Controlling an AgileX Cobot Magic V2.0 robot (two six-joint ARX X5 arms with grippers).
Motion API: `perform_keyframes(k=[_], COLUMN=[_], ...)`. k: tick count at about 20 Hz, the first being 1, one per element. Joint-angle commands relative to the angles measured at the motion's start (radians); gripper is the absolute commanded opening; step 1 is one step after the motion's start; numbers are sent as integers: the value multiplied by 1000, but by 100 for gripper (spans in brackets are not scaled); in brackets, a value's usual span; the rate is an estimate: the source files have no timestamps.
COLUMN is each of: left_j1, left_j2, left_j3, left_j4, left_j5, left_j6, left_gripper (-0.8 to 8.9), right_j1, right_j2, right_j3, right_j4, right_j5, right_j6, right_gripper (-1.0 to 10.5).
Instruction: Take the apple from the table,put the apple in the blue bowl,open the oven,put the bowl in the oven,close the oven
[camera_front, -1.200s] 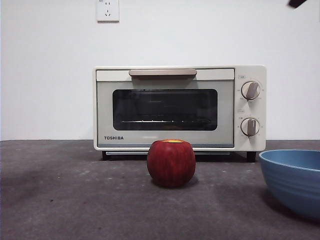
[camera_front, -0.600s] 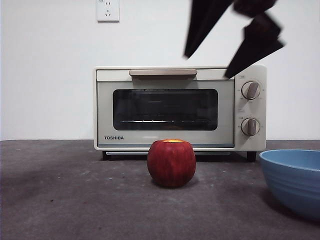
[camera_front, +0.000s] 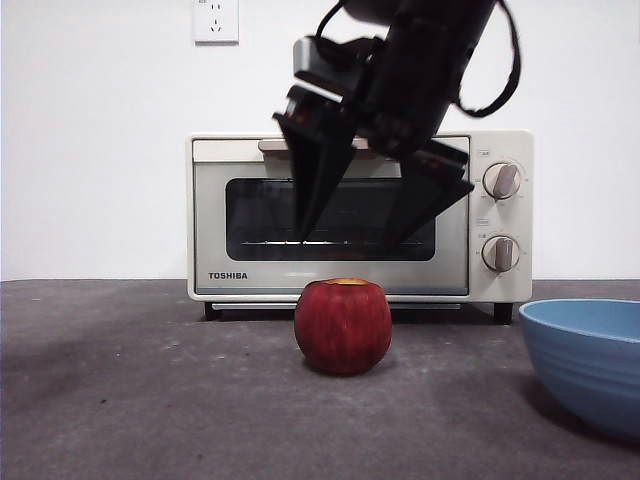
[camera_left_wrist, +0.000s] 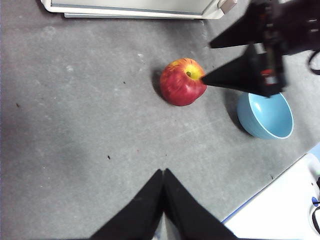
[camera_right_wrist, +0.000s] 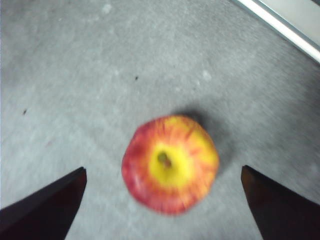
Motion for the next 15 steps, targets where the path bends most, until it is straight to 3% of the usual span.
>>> perform_keyframes(k=[1,15], left_j1=[-3,-3], left_j2=[6,6], left_j3=[19,19], left_j4=[5,10], left_j5=[2,2], left_j6=[10,10], left_gripper=[7,7], right_j1=[18,30], right_j2=[45,203], right_j3=[22,22], right_j4=[18,74], right_j5=[29,52], right_j6=[28,37], right_gripper=[493,492])
